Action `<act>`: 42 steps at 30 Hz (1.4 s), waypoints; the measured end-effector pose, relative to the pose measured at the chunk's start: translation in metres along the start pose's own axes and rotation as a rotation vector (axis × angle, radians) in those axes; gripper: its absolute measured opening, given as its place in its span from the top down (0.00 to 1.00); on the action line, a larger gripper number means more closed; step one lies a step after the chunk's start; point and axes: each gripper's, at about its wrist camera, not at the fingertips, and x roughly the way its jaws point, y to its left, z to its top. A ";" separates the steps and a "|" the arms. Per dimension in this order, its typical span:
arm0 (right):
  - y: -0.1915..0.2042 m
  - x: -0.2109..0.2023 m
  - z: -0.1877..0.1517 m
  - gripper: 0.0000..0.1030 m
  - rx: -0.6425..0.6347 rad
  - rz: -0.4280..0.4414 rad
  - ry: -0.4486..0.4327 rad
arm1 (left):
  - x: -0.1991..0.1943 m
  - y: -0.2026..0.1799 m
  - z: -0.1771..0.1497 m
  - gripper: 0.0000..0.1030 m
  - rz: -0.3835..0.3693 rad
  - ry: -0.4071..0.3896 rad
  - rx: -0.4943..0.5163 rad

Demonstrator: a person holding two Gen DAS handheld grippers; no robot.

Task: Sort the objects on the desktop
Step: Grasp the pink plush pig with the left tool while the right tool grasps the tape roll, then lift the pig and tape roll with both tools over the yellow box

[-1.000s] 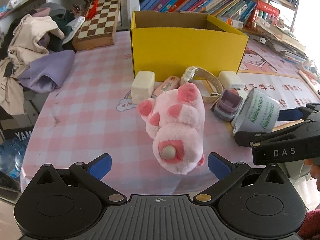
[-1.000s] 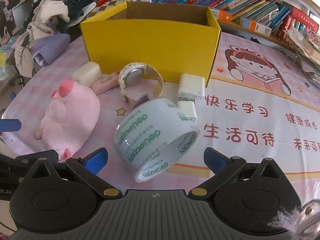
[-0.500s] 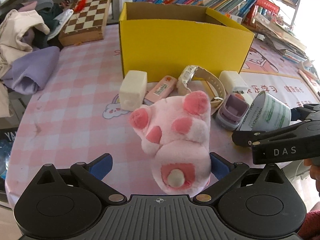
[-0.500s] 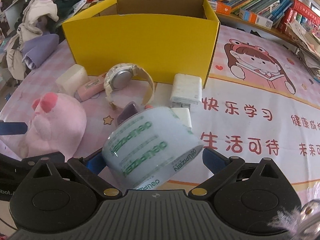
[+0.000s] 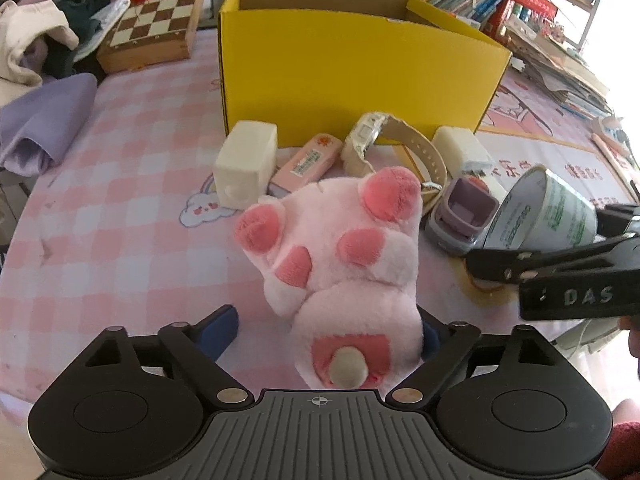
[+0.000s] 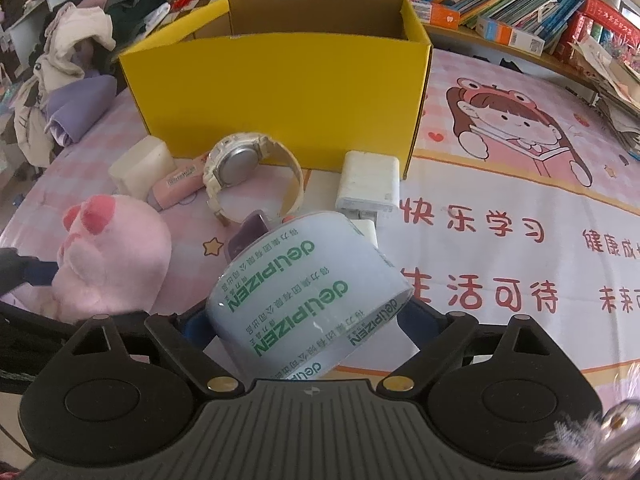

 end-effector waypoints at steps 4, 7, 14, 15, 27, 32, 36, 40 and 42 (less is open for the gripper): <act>0.002 -0.006 0.000 0.11 -0.004 -0.005 -0.021 | -0.002 -0.002 -0.002 0.28 0.010 -0.012 0.025; 0.003 -0.010 -0.001 0.11 -0.006 -0.006 -0.033 | -0.008 -0.001 -0.003 0.51 -0.005 -0.024 0.015; 0.008 -0.019 -0.004 0.11 -0.007 0.000 -0.058 | -0.024 0.009 -0.009 0.54 -0.012 -0.068 -0.029; 0.009 -0.020 -0.004 0.11 -0.007 0.000 -0.062 | -0.027 0.010 -0.009 0.54 -0.010 -0.078 -0.037; 0.023 -0.042 -0.002 0.11 -0.043 0.013 -0.123 | -0.058 0.009 -0.014 0.54 -0.027 -0.195 -0.025; 0.030 -0.054 0.013 0.11 -0.087 0.018 -0.188 | -0.074 0.002 -0.009 0.54 -0.029 -0.278 0.013; 0.034 -0.061 0.028 0.11 -0.125 0.025 -0.250 | -0.079 0.001 0.000 0.54 -0.025 -0.321 0.026; 0.034 -0.065 0.043 0.10 -0.160 0.024 -0.304 | -0.080 0.002 0.014 0.54 -0.017 -0.357 0.024; 0.032 -0.066 0.051 0.10 -0.170 0.022 -0.322 | -0.079 0.001 0.021 0.54 -0.014 -0.369 0.029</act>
